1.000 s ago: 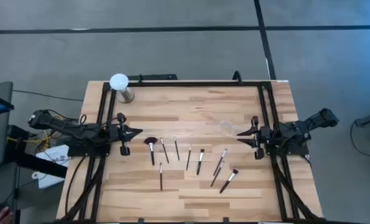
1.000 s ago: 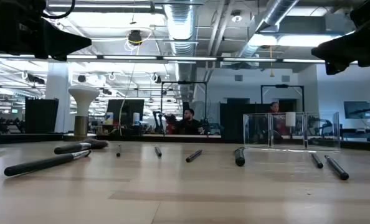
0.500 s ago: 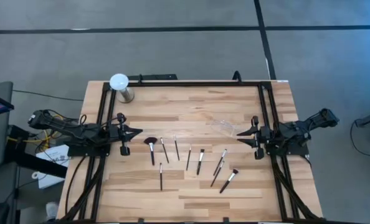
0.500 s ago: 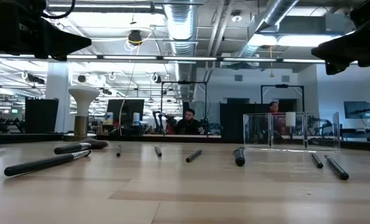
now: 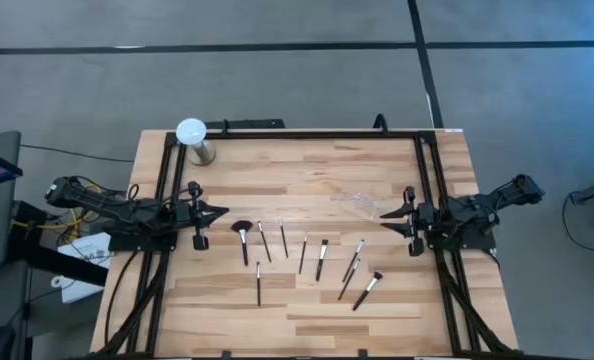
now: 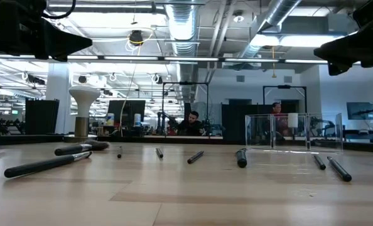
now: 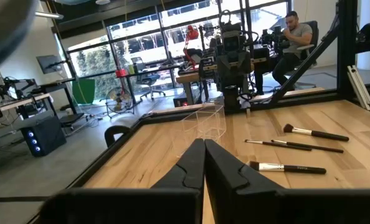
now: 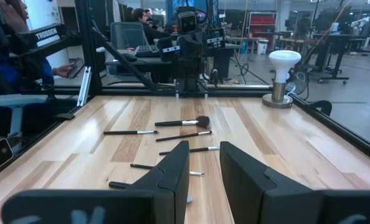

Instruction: Pick & Place Makeup Supplies

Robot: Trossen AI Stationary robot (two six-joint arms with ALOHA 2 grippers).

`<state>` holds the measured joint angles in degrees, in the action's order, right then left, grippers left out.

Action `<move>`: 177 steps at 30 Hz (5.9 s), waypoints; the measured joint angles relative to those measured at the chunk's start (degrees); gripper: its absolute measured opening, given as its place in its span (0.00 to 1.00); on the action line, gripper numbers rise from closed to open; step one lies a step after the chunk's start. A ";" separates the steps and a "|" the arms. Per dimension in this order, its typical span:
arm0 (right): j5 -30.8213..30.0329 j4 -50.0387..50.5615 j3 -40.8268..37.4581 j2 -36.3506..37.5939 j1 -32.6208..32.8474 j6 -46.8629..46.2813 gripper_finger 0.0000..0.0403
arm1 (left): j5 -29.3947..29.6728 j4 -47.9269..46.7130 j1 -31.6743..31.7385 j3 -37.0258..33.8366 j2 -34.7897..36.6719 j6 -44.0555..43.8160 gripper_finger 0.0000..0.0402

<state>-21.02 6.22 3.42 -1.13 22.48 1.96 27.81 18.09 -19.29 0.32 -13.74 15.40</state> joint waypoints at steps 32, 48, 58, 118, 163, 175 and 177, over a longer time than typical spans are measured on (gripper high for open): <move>0.00 0.00 0.00 0.00 0.00 0.00 0.20 | 0.02 0.00 0.00 0.00 0.02 0.00 0.02; 0.00 0.01 0.02 0.02 -0.01 0.00 0.20 | 0.00 0.02 0.00 0.02 0.02 -0.02 0.02; 0.00 0.00 0.01 0.02 -0.01 0.00 0.20 | 0.00 0.02 0.00 0.02 0.00 0.00 0.02; 0.00 0.00 0.02 0.00 -0.02 0.00 0.20 | 0.01 0.00 0.00 0.01 0.01 0.00 0.02; 0.00 0.00 0.02 0.01 0.00 0.00 0.20 | 9.69 17.53 0.00 0.00 -5.61 -8.88 0.08; 0.00 0.00 0.00 0.00 0.00 0.00 0.20 | 14.28 17.89 5.24 0.00 -20.73 -26.17 0.29; 0.00 0.02 0.00 0.00 -0.01 0.00 0.20 | 14.34 18.01 6.21 0.00 -22.86 -29.24 0.30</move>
<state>-21.02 6.23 3.42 -1.13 22.47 1.96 42.16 36.10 -13.08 0.32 -36.60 -13.84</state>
